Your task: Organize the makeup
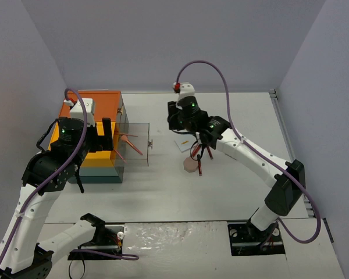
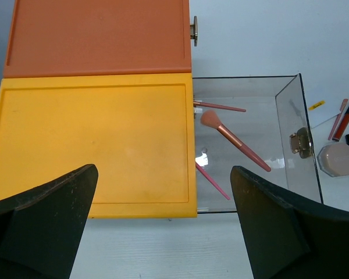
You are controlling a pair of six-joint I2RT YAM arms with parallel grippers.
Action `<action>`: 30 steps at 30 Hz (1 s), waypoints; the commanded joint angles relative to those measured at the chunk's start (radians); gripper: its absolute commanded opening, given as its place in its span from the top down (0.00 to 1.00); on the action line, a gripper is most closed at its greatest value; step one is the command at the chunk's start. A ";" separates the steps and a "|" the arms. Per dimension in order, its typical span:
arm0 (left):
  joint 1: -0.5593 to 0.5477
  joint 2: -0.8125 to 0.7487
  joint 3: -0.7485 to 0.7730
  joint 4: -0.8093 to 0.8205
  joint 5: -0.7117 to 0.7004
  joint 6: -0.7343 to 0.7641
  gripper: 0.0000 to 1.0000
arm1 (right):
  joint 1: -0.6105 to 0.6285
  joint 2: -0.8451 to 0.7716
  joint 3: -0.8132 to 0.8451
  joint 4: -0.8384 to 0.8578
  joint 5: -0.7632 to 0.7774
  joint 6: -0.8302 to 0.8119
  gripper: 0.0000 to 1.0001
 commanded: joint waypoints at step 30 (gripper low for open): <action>0.006 -0.003 0.020 0.030 0.018 -0.027 0.03 | -0.192 0.252 -0.332 0.090 0.051 0.306 0.76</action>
